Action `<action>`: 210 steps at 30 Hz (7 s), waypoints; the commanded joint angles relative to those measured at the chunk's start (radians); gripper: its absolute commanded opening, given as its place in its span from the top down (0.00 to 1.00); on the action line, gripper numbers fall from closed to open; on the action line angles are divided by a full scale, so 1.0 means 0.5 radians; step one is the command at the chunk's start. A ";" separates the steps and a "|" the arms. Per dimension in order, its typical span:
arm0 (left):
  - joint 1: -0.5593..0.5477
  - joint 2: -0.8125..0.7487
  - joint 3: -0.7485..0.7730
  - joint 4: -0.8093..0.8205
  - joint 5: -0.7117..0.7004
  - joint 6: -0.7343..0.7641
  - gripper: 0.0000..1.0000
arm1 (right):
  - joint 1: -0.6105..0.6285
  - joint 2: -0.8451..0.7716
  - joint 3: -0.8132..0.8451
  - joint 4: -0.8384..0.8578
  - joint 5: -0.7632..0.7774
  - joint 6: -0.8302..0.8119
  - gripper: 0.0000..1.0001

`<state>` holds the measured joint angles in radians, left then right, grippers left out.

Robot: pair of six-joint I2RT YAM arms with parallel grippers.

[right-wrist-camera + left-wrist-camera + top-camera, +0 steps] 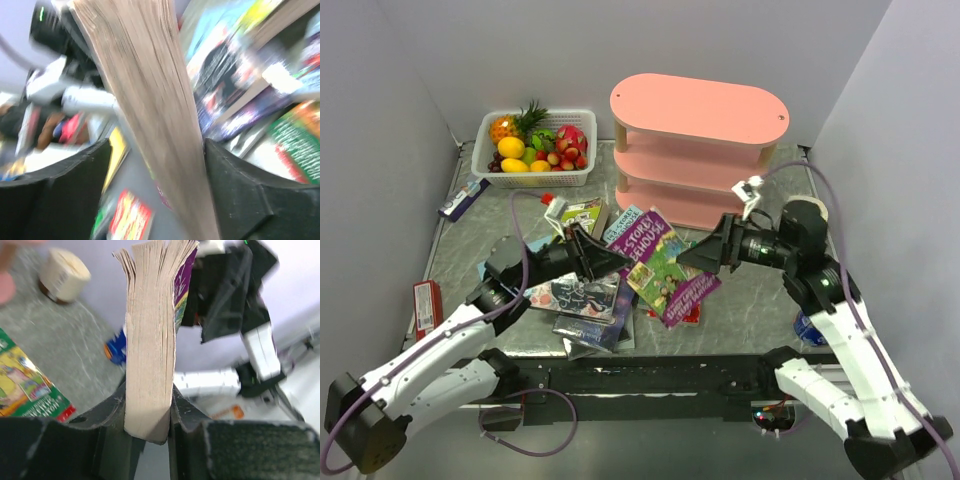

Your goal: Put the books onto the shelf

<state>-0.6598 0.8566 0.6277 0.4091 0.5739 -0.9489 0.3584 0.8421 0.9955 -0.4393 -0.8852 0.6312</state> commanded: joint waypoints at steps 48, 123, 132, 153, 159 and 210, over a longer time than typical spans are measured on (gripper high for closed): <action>0.003 -0.017 0.543 0.492 -0.958 -0.096 0.99 | 0.115 0.083 -0.687 2.486 0.439 1.413 0.01; 0.098 0.259 0.956 -0.944 -1.704 0.278 0.04 | -0.738 1.384 2.311 -0.775 1.261 0.112 0.09; 0.356 1.053 1.747 -0.693 -0.909 0.287 0.02 | -0.594 0.853 1.314 -0.107 1.185 0.054 0.21; 0.491 2.275 2.997 -0.505 -0.402 0.082 0.08 | -0.579 0.890 0.930 0.400 1.105 0.171 0.35; 0.497 2.401 3.040 -0.481 -0.365 0.029 0.10 | -0.579 0.988 1.055 0.311 1.120 0.143 0.37; 1.001 1.131 1.417 -0.391 -0.488 -0.042 0.17 | -0.490 0.381 0.554 0.304 1.274 0.051 0.21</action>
<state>-0.0959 1.5848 1.3724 0.2993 0.4114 -1.0233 0.0505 1.2373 1.5021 -0.4160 -0.2073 0.6529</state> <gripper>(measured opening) 0.855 0.792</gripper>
